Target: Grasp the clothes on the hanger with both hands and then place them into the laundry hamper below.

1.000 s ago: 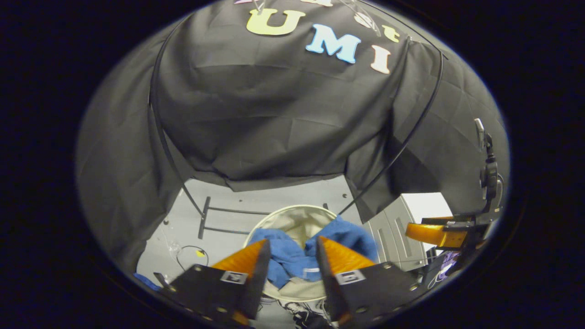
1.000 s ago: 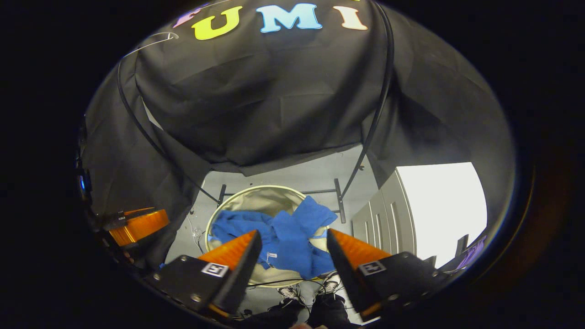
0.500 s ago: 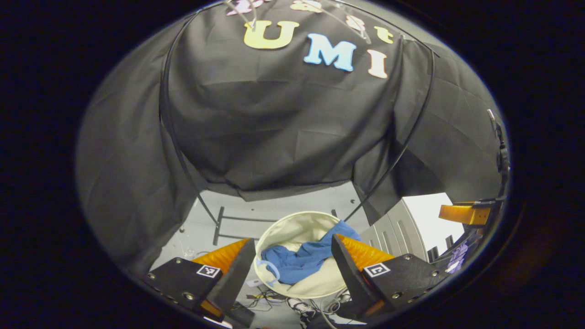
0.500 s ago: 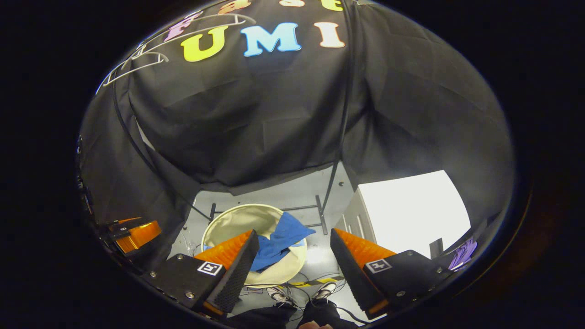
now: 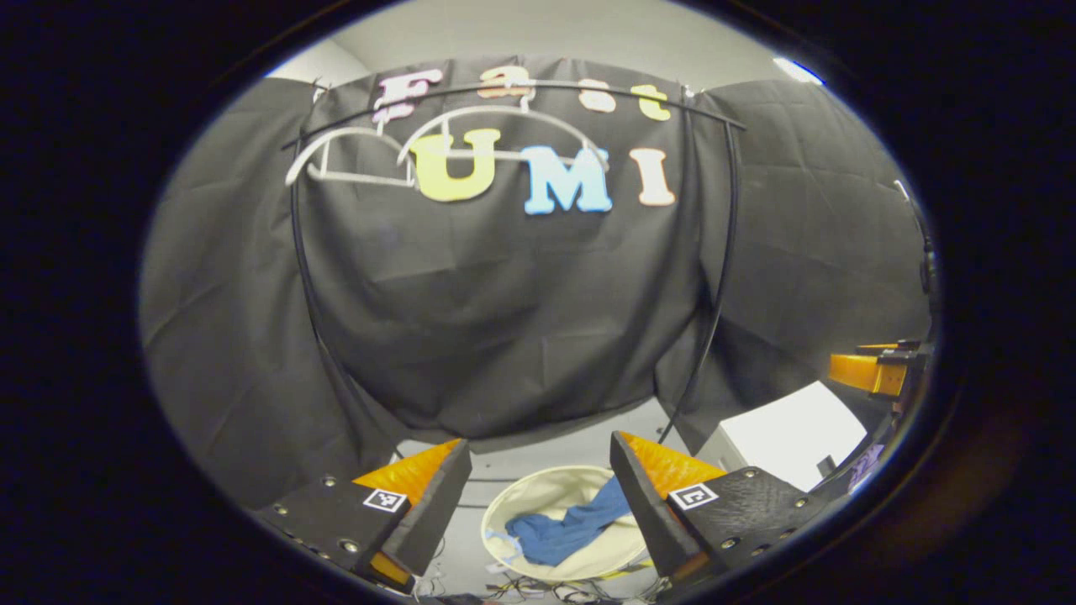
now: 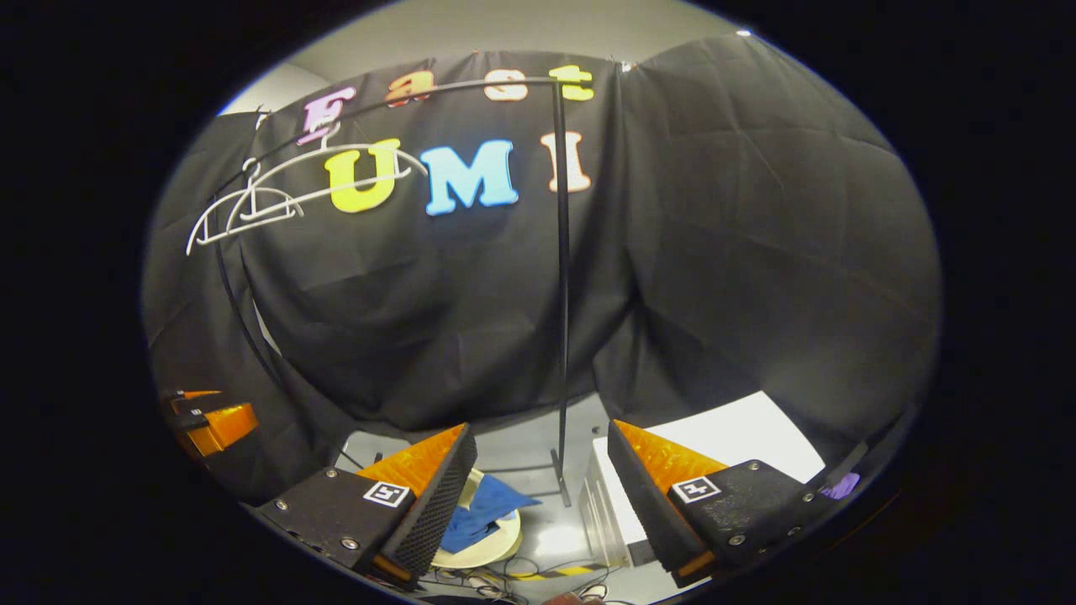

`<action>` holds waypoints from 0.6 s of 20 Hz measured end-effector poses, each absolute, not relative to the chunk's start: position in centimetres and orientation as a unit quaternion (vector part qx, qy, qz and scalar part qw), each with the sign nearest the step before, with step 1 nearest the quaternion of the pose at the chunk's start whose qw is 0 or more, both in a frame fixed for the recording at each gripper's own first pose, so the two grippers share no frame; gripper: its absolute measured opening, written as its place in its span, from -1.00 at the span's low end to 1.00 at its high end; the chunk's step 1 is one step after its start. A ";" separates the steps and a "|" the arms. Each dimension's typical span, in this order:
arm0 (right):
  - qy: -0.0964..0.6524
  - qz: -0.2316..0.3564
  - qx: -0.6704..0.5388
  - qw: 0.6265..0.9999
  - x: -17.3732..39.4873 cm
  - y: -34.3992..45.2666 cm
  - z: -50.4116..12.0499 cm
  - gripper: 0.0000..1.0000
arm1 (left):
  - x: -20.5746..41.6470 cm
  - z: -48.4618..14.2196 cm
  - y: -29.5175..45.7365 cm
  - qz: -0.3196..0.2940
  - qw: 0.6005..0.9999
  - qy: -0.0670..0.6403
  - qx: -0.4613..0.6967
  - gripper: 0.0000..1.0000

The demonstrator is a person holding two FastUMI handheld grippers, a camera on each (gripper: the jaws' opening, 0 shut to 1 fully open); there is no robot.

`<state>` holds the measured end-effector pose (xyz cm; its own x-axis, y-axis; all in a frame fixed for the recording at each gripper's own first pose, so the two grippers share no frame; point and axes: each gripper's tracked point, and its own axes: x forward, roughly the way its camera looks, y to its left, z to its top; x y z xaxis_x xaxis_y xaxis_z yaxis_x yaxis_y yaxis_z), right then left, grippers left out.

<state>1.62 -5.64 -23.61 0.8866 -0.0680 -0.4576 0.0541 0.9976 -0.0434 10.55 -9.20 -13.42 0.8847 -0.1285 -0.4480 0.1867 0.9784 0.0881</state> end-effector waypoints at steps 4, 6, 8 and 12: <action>0.150 -0.017 -0.022 0.988 2.1 -8.9 -17.0 0.89 | 10.1 -4.2 -12.7 -0.050 0.985 0.155 0.051 0.94; 0.108 -0.005 -0.013 0.994 2.2 -10.0 -13.7 0.94 | 8.5 -0.2 -13.7 -0.032 0.991 0.120 0.045 0.94; 0.072 0.006 -0.006 0.997 2.1 -11.0 -10.9 0.94 | 7.2 3.4 -14.3 -0.011 0.995 0.089 0.046 0.94; 0.022 0.014 0.003 1.000 2.4 -12.4 -6.7 0.92 | 4.6 8.9 -14.5 0.033 0.998 0.042 0.026 0.93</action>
